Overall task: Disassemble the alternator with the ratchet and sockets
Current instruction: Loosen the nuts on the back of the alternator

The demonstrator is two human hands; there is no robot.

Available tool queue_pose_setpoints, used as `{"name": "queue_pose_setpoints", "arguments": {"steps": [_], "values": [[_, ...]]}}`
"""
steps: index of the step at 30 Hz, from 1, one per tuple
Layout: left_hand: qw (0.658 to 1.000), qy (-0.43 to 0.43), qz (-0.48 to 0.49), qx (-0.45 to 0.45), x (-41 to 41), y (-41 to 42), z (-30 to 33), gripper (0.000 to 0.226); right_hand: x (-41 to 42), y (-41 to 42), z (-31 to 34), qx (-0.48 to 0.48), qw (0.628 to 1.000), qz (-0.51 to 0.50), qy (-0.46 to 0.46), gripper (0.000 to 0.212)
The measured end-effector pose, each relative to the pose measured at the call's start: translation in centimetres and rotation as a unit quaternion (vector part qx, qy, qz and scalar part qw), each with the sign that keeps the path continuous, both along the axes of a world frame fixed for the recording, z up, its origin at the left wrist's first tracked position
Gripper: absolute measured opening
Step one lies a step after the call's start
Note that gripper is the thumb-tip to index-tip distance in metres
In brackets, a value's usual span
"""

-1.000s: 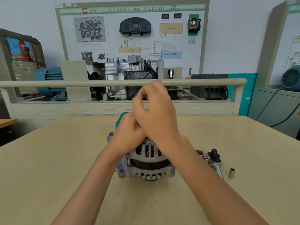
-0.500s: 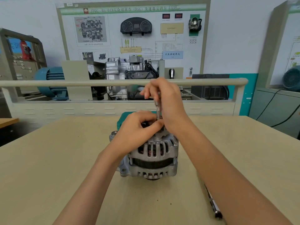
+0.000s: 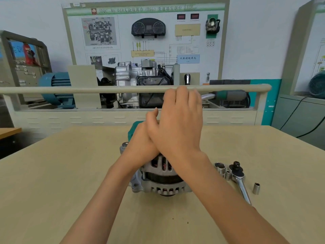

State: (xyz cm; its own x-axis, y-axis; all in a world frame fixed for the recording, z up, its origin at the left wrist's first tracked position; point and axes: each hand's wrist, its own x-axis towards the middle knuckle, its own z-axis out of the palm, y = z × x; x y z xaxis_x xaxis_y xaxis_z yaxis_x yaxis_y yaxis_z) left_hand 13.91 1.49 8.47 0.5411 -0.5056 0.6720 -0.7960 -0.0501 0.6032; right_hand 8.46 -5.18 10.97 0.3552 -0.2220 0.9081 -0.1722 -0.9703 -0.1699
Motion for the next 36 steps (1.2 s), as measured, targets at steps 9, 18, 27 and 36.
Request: {"name": "queue_pose_setpoints", "arguments": {"steps": [9,18,27,36], "values": [[0.998,0.003,-0.062,0.02,0.0,-0.2,0.0,0.036,0.7,-3.3,2.9,0.411,0.692,0.593,-0.02,0.056],[1.0,0.02,-0.014,0.003,-0.3,0.0,0.1,0.029,0.3,-1.6,0.3,0.033,0.986,0.165,-0.016,0.026],[0.999,0.028,-0.036,0.007,-0.2,0.0,0.1,0.032,0.5,-1.8,1.2,0.129,0.944,0.294,-0.073,0.024],[0.998,-0.011,-0.054,0.026,-0.3,0.0,0.1,0.037,1.0,-3.4,2.7,0.419,0.645,0.639,-0.025,0.062]]}}
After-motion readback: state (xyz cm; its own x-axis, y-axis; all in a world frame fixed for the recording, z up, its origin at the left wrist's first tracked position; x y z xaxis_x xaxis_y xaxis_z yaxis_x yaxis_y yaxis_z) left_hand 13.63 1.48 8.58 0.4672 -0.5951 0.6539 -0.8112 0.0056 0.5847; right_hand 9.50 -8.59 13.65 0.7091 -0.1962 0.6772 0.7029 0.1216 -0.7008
